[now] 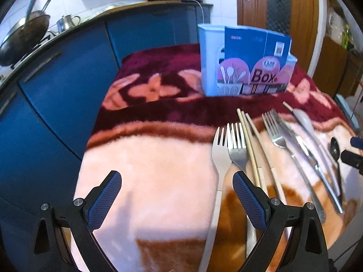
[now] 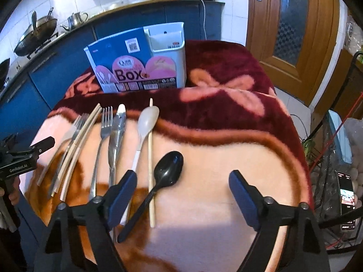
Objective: Organize utensils
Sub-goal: 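Grasp the white plastic fork with the left tool while the right tool grasps the black spoon, then carry the white fork with the left tool to the caddy while the right tool carries the black spoon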
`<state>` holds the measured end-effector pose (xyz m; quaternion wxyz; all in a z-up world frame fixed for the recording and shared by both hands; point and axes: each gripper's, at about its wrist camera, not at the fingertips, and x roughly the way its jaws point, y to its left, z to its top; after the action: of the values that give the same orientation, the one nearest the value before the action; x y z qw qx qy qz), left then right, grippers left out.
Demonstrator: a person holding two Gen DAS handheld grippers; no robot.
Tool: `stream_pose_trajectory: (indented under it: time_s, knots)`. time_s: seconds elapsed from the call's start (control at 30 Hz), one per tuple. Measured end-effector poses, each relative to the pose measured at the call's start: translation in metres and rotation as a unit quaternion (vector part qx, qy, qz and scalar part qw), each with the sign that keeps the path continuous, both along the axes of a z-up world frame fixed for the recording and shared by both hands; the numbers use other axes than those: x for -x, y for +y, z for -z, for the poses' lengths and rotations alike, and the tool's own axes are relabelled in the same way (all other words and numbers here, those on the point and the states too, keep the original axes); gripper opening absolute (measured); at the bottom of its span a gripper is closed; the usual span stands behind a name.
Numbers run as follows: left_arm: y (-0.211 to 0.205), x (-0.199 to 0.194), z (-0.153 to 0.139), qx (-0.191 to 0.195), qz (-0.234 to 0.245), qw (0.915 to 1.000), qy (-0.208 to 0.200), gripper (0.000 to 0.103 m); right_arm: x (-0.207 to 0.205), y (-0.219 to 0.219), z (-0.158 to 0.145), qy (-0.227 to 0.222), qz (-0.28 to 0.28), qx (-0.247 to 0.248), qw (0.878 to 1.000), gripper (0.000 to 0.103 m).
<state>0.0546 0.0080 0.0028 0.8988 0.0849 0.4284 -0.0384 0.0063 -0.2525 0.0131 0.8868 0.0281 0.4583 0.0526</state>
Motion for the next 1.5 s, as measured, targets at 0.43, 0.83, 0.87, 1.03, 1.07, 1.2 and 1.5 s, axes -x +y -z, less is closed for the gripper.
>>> stream_pose_trajectory:
  time_s: [0.43,0.83,0.87,1.03,1.07,1.2,1.5]
  knots:
    - [-0.007,-0.029,0.021,0.018,0.031,0.9970,0.069,0.080,-0.021,-0.004,0.020,0.054,-0.017,-0.057,0.997,0.041]
    - [-0.016,-0.028,0.012,0.067,0.072,0.9905,0.096,0.014,-0.025,-0.002,0.017,0.040,-0.036,-0.088,0.995,0.031]
    - [-0.013,-0.028,0.012,0.076,0.069,0.9903,0.094,0.014,-0.023,-0.002,0.016,0.035,-0.038,-0.089,0.995,0.031]
    - [0.005,-0.022,0.008,0.124,0.049,0.9879,0.079,0.014,-0.015,0.000,0.008,-0.002,-0.036,-0.084,0.996,0.031]
    - [0.008,-0.019,0.006,0.131,0.046,0.9877,0.072,0.014,-0.014,-0.001,0.006,-0.008,-0.034,-0.084,0.996,0.031]
    - [0.016,-0.006,-0.010,0.153,0.042,0.9870,0.024,0.014,-0.007,-0.002,-0.003,-0.045,-0.030,-0.087,0.995,0.030]
    - [0.025,0.015,-0.055,0.196,0.041,0.9752,-0.094,0.013,0.006,0.004,-0.031,-0.131,-0.024,-0.071,0.989,0.030]
